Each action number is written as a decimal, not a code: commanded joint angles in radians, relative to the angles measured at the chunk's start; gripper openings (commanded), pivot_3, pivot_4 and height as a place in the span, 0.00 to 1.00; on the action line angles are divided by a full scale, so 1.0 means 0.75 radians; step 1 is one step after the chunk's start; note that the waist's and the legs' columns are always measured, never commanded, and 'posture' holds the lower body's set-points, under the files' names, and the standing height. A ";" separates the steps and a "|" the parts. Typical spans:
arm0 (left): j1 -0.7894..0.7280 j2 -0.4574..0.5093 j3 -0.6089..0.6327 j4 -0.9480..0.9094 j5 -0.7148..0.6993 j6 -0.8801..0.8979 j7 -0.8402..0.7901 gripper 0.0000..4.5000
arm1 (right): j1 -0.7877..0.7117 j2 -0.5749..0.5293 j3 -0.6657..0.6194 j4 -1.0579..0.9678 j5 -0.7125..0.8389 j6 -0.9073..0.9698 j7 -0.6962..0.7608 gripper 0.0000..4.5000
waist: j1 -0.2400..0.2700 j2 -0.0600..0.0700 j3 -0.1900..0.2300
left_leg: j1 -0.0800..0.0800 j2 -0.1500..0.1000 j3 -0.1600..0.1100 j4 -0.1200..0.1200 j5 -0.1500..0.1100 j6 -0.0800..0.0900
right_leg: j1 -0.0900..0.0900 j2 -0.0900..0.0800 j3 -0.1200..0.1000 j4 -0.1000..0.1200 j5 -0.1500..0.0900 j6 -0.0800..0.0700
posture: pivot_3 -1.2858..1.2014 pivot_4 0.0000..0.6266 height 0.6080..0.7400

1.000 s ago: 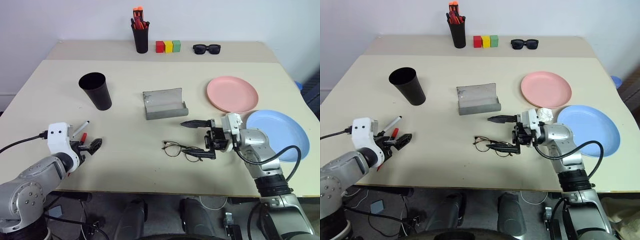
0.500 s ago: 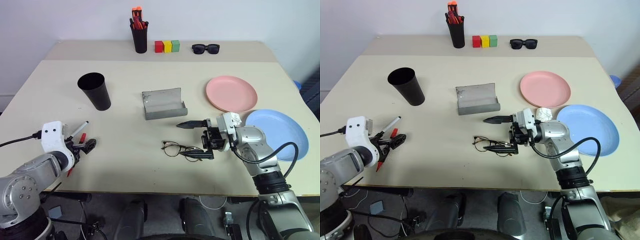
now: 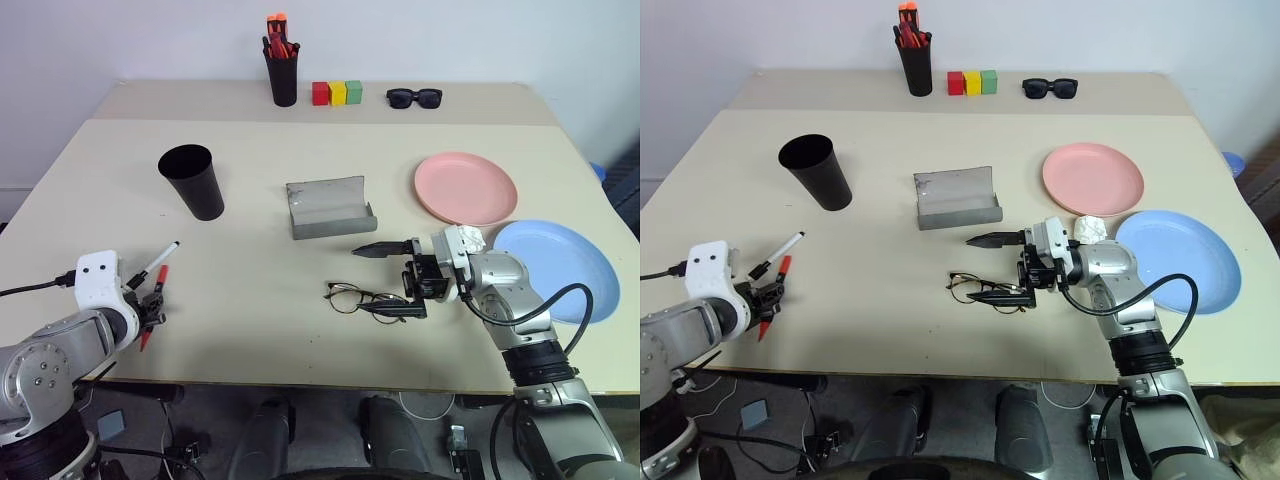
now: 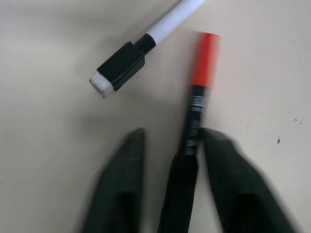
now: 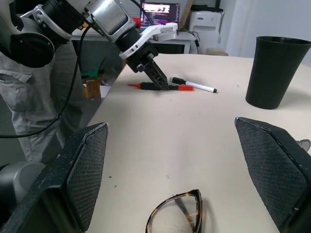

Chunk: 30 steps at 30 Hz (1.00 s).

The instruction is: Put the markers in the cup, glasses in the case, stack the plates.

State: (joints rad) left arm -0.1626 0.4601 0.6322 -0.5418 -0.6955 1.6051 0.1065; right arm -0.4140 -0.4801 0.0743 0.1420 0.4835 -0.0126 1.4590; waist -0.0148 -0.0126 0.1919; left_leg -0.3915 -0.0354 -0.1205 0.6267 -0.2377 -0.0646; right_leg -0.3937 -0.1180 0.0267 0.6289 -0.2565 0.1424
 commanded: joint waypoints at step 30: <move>-0.075 0.498 -0.540 -0.127 0.069 -0.609 -0.737 0.32 | 0.006 0.045 -0.088 -0.011 -0.020 -0.073 -0.267 0.95 | -0.008 -0.003 0.003 | -0.001 0.000 0.000 -0.015 0.005 -0.007 | -0.009 0.001 0.000 0.001 0.000 -0.001 | 0.52 0.24 1.00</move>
State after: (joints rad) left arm -0.2370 0.7874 0.1815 -0.6244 -0.6345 1.1978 -0.3696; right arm -0.4050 -0.4453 0.0248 0.1717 0.4540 -0.0630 1.2614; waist -0.0205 -0.0151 0.1944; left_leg -0.3927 -0.0351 -0.1207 0.6152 -0.2341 -0.0700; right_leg -0.4005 -0.1176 0.0270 0.6292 -0.2566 0.1419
